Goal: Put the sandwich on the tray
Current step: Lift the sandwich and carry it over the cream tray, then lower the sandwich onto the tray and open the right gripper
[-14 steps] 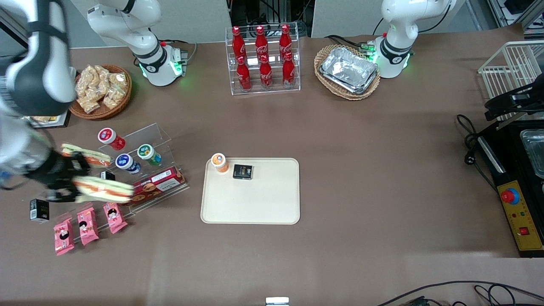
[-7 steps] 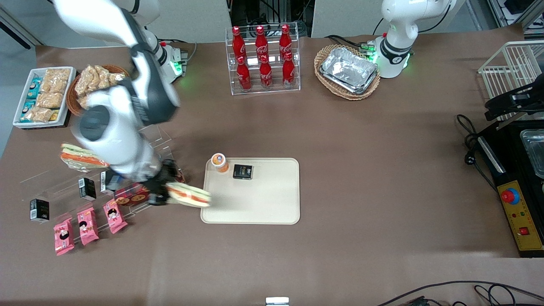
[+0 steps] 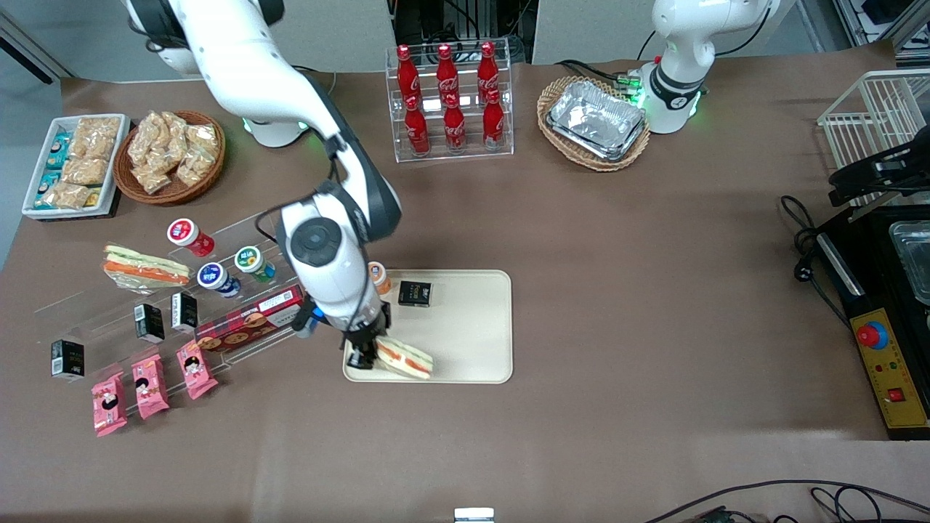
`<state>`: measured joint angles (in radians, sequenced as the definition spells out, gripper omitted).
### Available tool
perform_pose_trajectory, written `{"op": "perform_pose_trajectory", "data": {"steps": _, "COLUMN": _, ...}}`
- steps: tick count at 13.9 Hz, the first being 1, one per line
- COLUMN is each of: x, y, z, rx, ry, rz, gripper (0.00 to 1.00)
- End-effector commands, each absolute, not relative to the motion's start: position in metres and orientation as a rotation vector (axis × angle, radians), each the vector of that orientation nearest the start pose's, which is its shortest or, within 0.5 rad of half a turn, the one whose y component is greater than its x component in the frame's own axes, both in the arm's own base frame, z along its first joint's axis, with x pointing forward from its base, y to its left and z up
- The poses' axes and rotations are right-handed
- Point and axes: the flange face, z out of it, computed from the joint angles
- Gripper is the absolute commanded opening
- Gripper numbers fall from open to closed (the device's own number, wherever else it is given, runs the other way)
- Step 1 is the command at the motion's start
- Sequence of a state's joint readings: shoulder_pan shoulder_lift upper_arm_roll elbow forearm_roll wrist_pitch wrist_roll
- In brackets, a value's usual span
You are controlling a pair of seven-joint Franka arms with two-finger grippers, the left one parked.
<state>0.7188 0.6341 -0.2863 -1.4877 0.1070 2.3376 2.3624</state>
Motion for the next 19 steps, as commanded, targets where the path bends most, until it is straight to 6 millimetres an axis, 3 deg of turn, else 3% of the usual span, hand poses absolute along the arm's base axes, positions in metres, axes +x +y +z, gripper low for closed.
{"op": "perform_pose_trajectory", "data": {"steps": 1, "x": 0.662, "y": 0.377, "z": 0.289, "rx": -1.576, "ry": 2.347, "rz": -0.214, "gripper": 0.16}}
{"op": "perform_pose_trajectory", "data": {"steps": 4, "x": 0.644, "y": 0.405, "z": 0.244, "rx": -1.659, "ry": 2.297, "rz": -0.199, "gripper": 0.18}}
{"op": "perform_pose_trajectory", "data": {"steps": 7, "x": 0.63, "y": 0.42, "z": 0.239, "rx": -1.733, "ry": 2.271, "rz": -0.169, "gripper": 0.2}}
{"op": "perform_pose_trajectory", "data": {"steps": 13, "x": 0.621, "y": 0.411, "z": 0.219, "rx": -2.027, "ry": 2.167, "rz": -0.109, "gripper": 0.2}}
{"op": "perform_pose_trajectory", "data": {"steps": 17, "x": 0.629, "y": 0.398, "z": 0.218, "rx": -2.027, "ry": 2.179, "rz": -0.122, "gripper": 0.29}}
{"op": "perform_pose_trajectory", "data": {"steps": 18, "x": 0.63, "y": 0.396, "z": 0.218, "rx": -2.024, "ry": 2.182, "rz": -0.124, "gripper": 0.47}}
{"op": "perform_pose_trajectory", "data": {"steps": 19, "x": 0.636, "y": 0.387, "z": 0.219, "rx": -2.012, "ry": 2.194, "rz": -0.137, "gripper": 0.77}}
